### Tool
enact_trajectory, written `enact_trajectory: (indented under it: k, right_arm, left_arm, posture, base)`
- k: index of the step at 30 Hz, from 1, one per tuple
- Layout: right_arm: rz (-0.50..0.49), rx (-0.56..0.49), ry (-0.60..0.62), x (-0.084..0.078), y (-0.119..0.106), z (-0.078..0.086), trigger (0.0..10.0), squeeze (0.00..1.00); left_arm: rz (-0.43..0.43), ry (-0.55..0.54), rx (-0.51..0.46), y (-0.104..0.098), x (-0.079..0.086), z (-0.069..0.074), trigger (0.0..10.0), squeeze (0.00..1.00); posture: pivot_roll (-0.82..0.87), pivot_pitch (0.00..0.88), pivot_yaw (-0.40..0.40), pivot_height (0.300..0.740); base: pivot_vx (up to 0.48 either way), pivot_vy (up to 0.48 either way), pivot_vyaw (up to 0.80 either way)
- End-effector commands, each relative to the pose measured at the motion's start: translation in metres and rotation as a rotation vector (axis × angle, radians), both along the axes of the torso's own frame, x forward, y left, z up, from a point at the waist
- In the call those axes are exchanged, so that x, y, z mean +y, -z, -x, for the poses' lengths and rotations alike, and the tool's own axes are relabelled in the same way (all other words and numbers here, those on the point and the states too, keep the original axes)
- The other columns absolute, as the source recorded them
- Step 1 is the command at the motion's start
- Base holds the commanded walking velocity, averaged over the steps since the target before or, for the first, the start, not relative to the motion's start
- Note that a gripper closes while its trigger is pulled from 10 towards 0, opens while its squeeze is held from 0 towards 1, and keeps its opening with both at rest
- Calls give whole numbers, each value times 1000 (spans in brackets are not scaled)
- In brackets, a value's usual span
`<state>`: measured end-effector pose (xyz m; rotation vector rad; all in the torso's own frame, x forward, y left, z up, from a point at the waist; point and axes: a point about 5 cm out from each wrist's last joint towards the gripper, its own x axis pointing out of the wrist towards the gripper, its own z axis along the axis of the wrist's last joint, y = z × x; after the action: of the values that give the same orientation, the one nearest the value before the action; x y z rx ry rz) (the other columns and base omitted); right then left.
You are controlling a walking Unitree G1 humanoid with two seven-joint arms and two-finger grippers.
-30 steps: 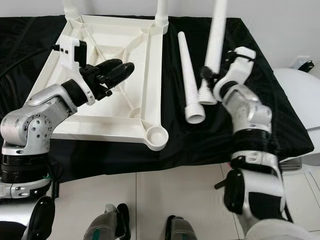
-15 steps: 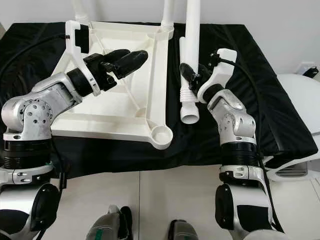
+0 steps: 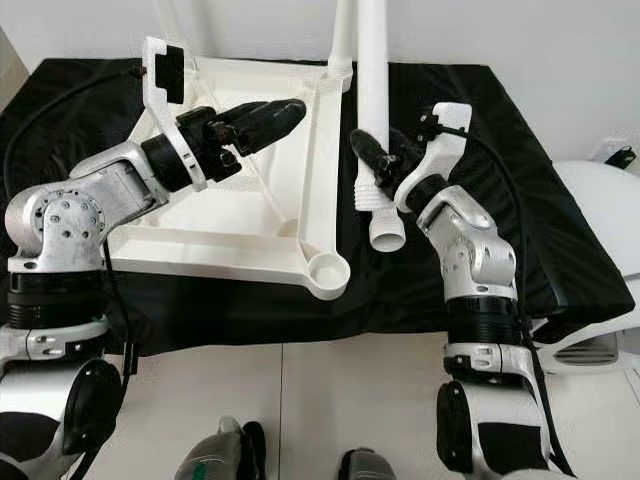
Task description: Building children table
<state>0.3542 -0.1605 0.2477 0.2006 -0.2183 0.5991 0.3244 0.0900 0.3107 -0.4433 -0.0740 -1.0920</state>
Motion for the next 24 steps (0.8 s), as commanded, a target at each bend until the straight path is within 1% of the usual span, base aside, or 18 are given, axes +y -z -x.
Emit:
enact_trajectory:
  k: [1, 2, 3, 4, 6, 10, 12, 14, 15, 18, 22, 24]
  right_arm:
    - [-3, -32, -56, 4, -5, 5, 10000, 0]
    - [-3, -32, -56, 4, -5, 5, 10000, 0]
    - [22, -53, -156, 13, -2, 15, 10000, 0]
    - [22, -53, -156, 13, -2, 15, 10000, 0]
    - [43, -72, -222, 19, 0, 22, 10000, 0]
    - [42, -71, -257, 21, 2, 25, 10000, 0]
    - [49, -60, -287, 22, 5, 28, 10000, 0]
    - [54, -57, -304, 23, 6, 30, 10000, 0]
    - [54, -57, -304, 23, 6, 30, 10000, 0]
    - [71, -52, -352, 26, 10, 36, 10000, 0]
    - [77, -50, -371, 27, 12, 39, 10000, 0]
    - [89, -48, -400, 29, 14, 43, 10000, 0]
  left_arm:
    - [23, 74, 13, -3, -3, 1, 10000, 0]
    - [23, 74, 13, -3, -3, 1, 10000, 0]
    - [25, 103, 27, -4, -6, 0, 10000, 0]
    - [25, 103, 27, -4, -6, 0, 10000, 0]
    - [-14, 90, 23, -2, -8, -2, 10000, 0]
    - [-46, 63, 27, 2, -8, -6, 10000, 0]
    - [-72, 13, 38, 6, -6, -13, 10000, 0]
    - [-79, -6, 43, 6, -5, -15, 10000, 0]
    - [-79, -6, 43, 6, -5, -15, 10000, 0]
    - [-79, -47, 50, 4, -1, -22, 10000, 0]
    - [-79, -67, 48, 2, 0, -25, 10000, 0]
    - [-59, -75, 38, -4, 0, -27, 10000, 0]
  posture:
    - [-7, 32, -13, 740]
    - [-7, 32, -13, 740]
    - [-7, 30, -14, 740]
    - [-7, 30, -14, 740]
    - [-9, 30, -12, 740]
    - [-12, 32, -11, 740]
    - [-11, 43, -15, 740]
    - [-11, 43, -15, 740]
    - [-11, 43, -15, 740]
    - [-9, 53, -21, 740]
    - [-9, 59, -24, 740]
    - [-11, 61, -26, 740]
  base:
    - [0, 0, 0]
    - [0, 0, 0]
    - [0, 0, 0]
    - [0, 0, 0]
    - [0, 0, 0]
    - [0, 0, 0]
    - [0, 0, 0]
    - [0, 0, 0]
    - [0, 0, 0]
    - [0, 0, 0]
    - [0, 0, 0]
    - [0, 0, 0]
